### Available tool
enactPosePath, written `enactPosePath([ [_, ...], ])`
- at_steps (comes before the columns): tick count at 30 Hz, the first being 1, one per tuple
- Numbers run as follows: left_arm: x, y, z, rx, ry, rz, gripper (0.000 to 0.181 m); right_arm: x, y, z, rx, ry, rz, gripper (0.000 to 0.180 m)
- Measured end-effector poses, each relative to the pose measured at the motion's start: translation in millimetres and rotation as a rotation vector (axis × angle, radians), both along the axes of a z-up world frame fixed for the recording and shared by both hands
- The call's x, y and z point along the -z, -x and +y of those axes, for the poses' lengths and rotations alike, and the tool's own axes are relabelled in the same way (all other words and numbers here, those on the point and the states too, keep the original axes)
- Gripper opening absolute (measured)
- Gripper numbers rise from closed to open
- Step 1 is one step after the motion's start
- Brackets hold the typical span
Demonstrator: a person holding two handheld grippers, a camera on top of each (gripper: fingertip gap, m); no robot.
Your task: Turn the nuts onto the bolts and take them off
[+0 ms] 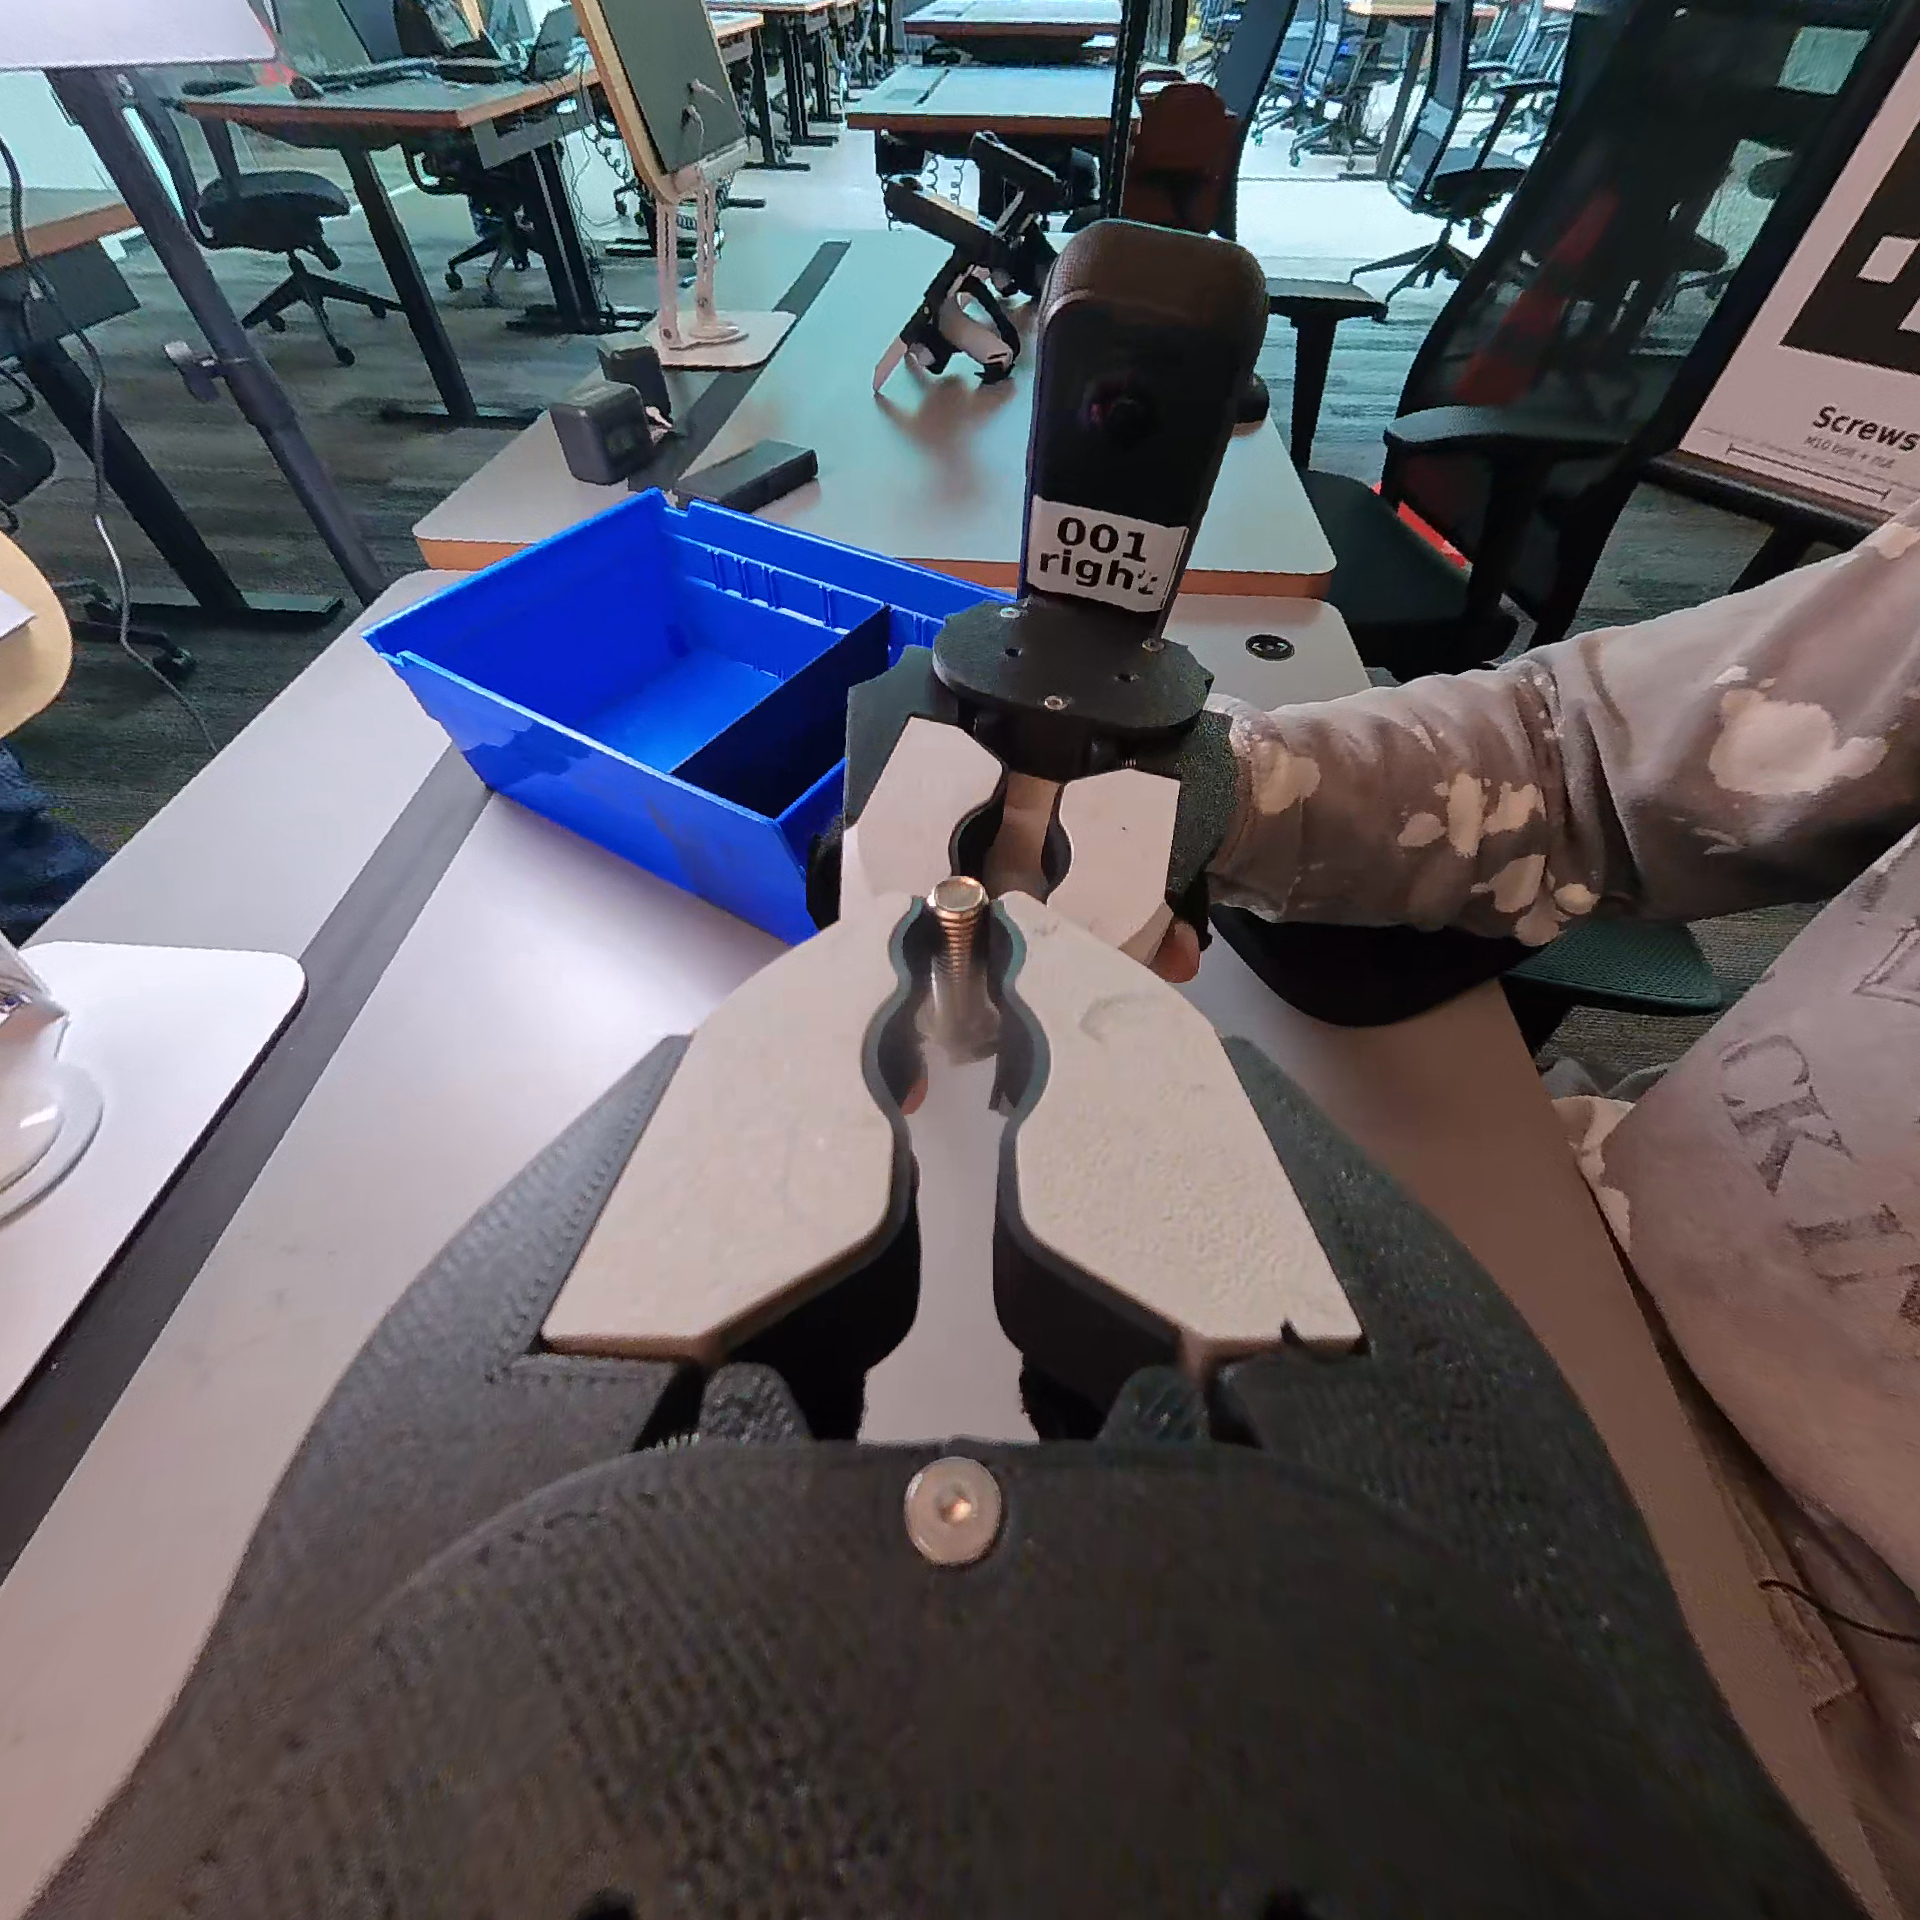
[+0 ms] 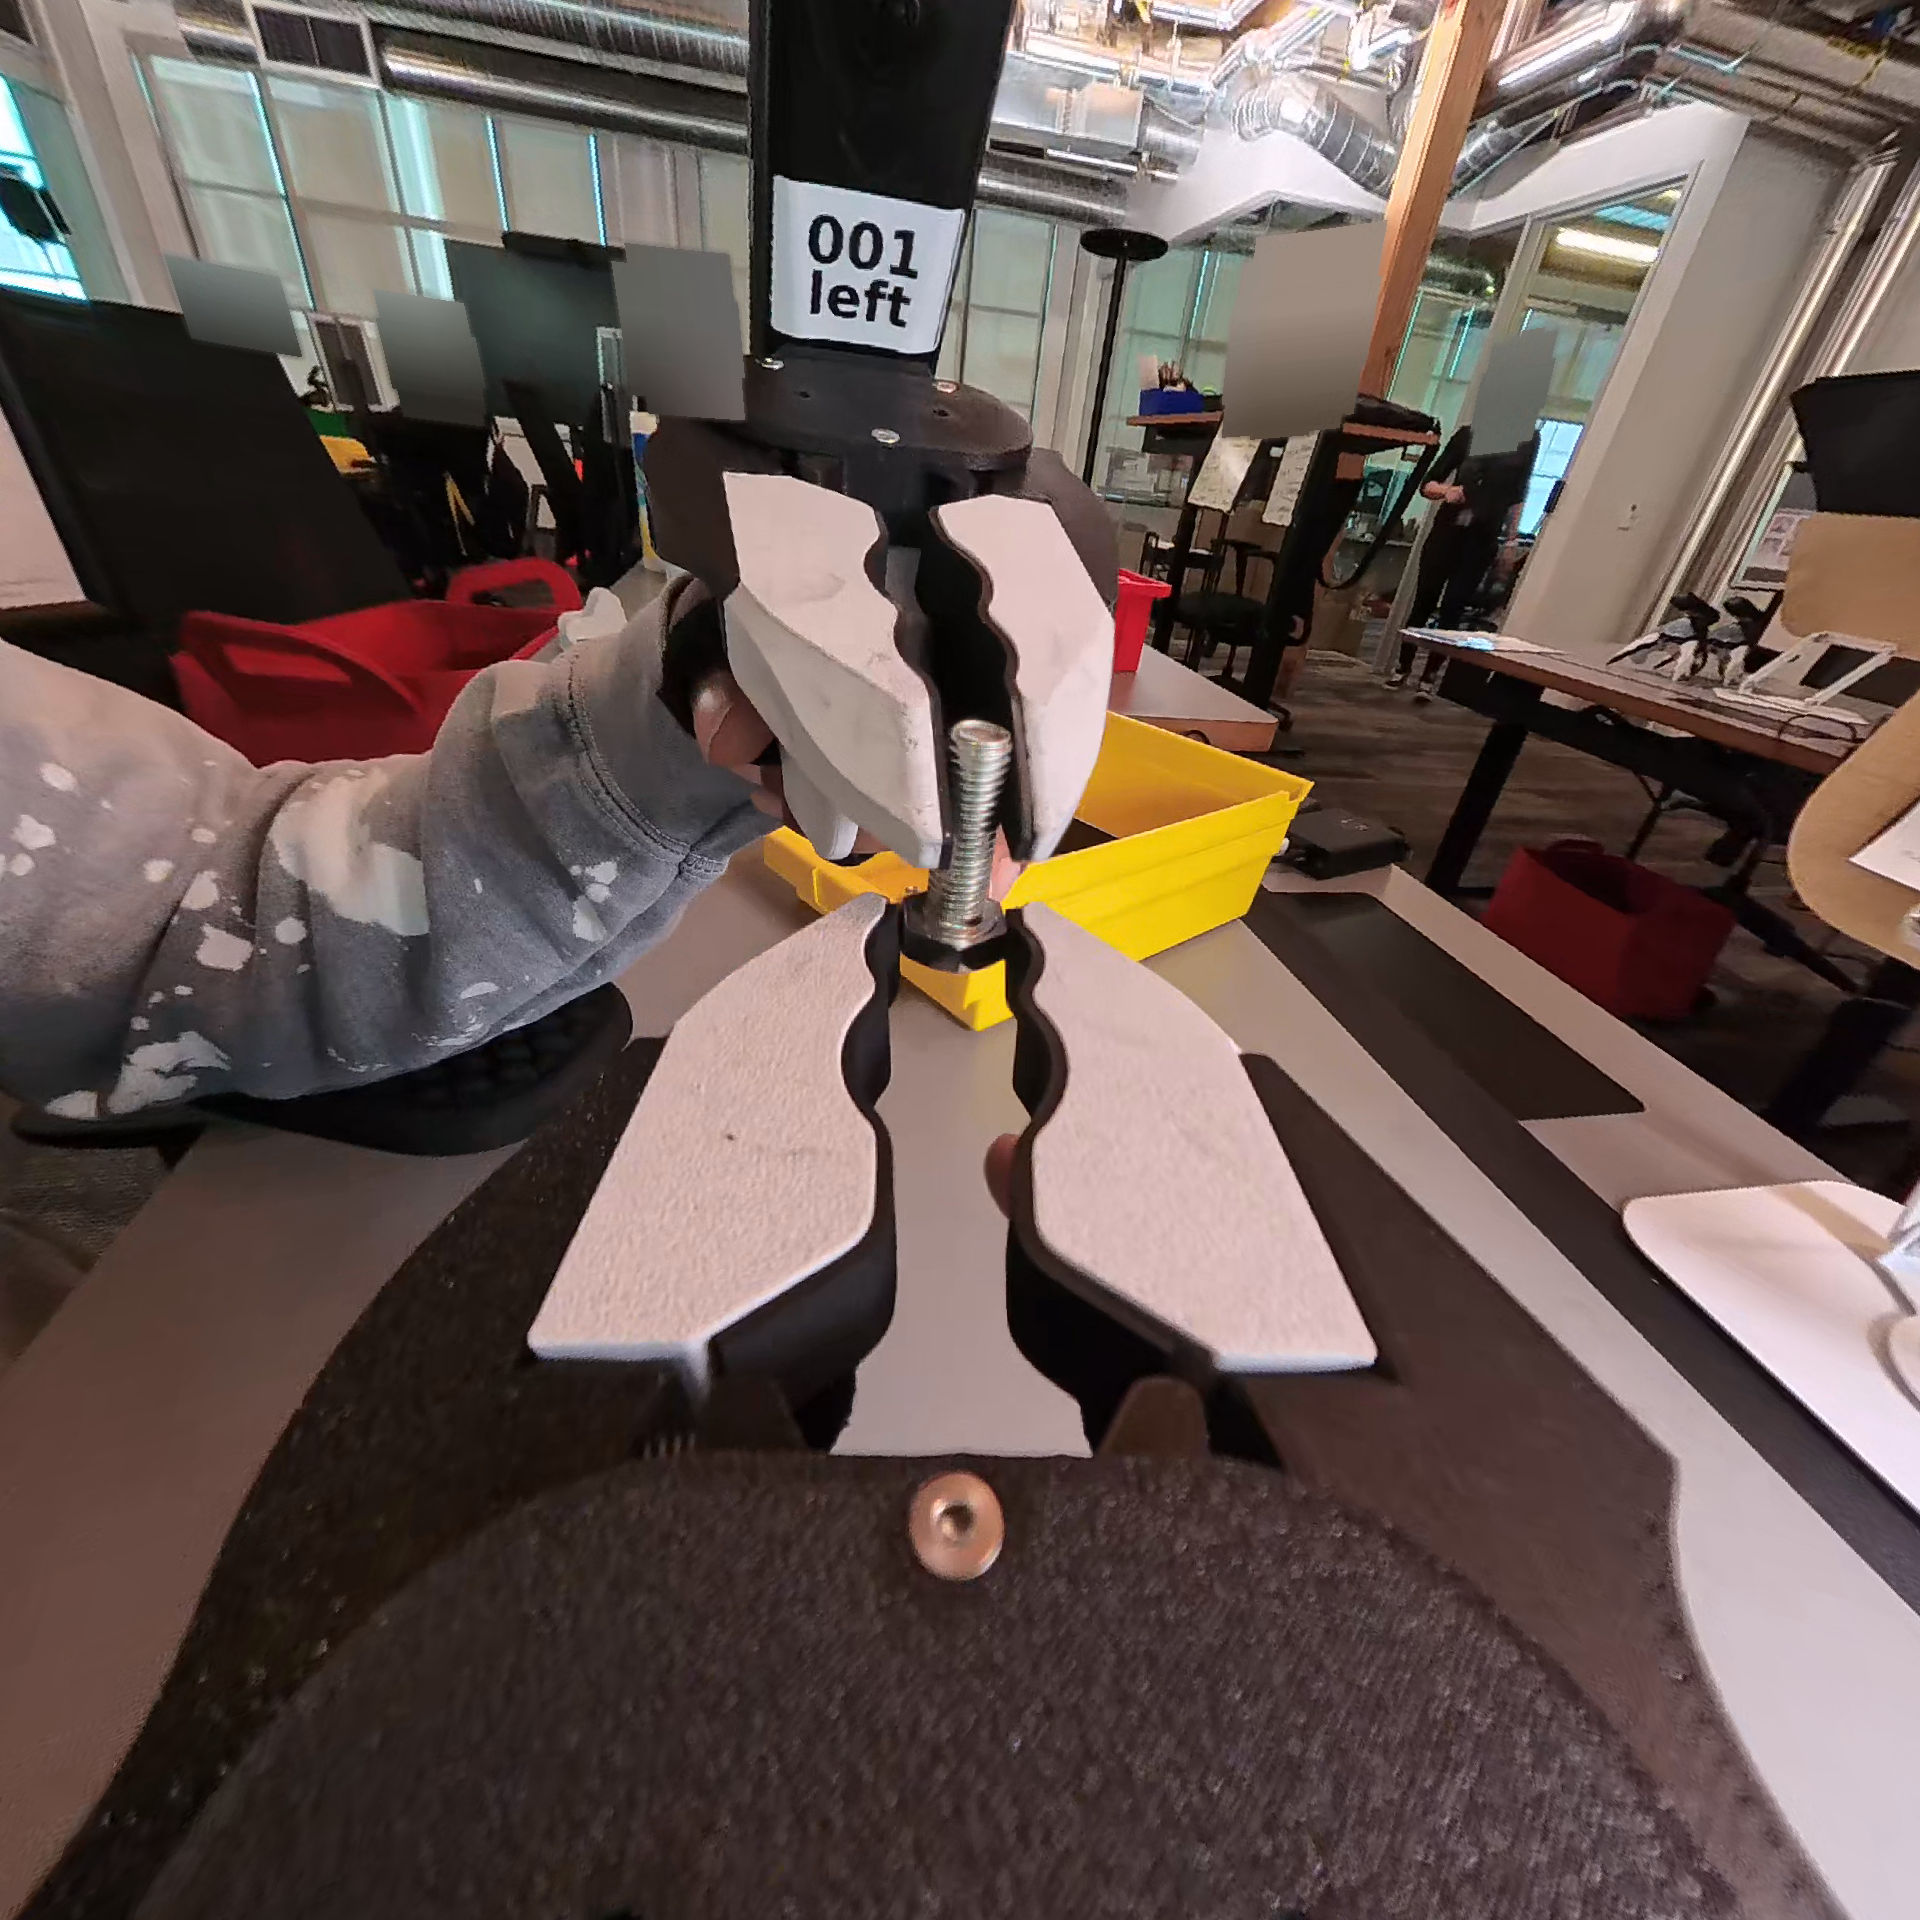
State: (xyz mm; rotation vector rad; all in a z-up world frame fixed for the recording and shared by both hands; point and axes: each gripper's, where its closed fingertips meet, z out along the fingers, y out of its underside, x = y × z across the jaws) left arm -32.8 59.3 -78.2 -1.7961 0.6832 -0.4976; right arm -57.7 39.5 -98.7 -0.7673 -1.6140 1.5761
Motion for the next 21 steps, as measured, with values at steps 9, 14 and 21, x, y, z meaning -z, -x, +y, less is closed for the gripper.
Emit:
enactPosePath([
  [9, -11, 0, 3, -0.018, -0.051, -0.05, 0.014, -8, -1, 3, -0.003, 0.059, 0.023, 0.018],
  [14, -56, 69, -18, -0.228, -0.157, -0.06, 0.028, -29, -16, 24, 0.032, 0.137, 0.058, 0.018],
  [21, -14, 281, -103, -0.711, 0.277, 0.08, 0.028, 12, -60, 53, 0.15, 0.15, -0.046, 0.018],
])
